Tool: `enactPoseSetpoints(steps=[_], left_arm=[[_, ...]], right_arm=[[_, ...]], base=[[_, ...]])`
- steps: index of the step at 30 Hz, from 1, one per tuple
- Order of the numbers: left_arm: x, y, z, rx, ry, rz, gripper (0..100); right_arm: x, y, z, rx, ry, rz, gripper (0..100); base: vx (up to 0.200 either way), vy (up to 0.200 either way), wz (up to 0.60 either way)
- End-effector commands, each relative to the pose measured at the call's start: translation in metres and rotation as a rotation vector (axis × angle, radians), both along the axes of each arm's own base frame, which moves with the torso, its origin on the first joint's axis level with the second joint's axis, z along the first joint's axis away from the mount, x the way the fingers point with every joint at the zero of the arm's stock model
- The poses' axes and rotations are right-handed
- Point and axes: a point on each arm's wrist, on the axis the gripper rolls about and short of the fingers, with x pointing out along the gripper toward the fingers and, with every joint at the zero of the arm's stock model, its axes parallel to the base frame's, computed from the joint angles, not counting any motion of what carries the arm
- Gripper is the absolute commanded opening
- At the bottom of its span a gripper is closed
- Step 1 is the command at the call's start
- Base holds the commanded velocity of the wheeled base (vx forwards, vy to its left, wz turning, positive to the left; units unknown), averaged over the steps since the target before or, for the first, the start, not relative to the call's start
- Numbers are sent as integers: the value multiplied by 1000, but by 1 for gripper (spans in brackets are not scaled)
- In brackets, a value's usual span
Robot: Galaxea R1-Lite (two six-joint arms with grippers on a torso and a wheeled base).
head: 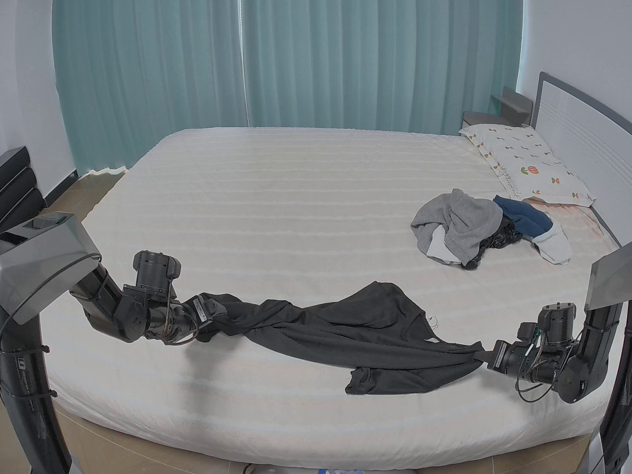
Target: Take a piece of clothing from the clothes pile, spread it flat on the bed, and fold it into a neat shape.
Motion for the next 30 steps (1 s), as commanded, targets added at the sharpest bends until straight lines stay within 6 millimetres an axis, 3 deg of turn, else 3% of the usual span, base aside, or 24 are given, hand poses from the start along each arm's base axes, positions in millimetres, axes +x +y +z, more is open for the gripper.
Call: enactPoseSetpoints(steps=[1,2,7,12,18,27,30], left_arm=[[12,-6,-23,15,-6,2,100],[15,-6,-26,30,-16,25,0],[21,-3,-23,44,-43,56,0],[34,3,-3,-23,-128,188,0],[36,29,50,-77,-285,279,0],[41,59,82,-164,-410,386,0],[44,60,82,-177,-434,393,0]], right_arm=[[-1,4,-3,-1,12,13,0],[-1,4,-4,-3,17,12,0],[-1,5,-5,-5,20,14,0],[-1,5,-5,-5,18,14,0],[0,3,-2,-4,4,5,0],[2,1,-1,-3,-10,-5,0],[2,0,-1,-3,-12,-6,0]], base=[[0,0,0],[0,0,0],[0,0,0],[0,0,0],[0,0,0],[0,0,0],[0,0,0]])
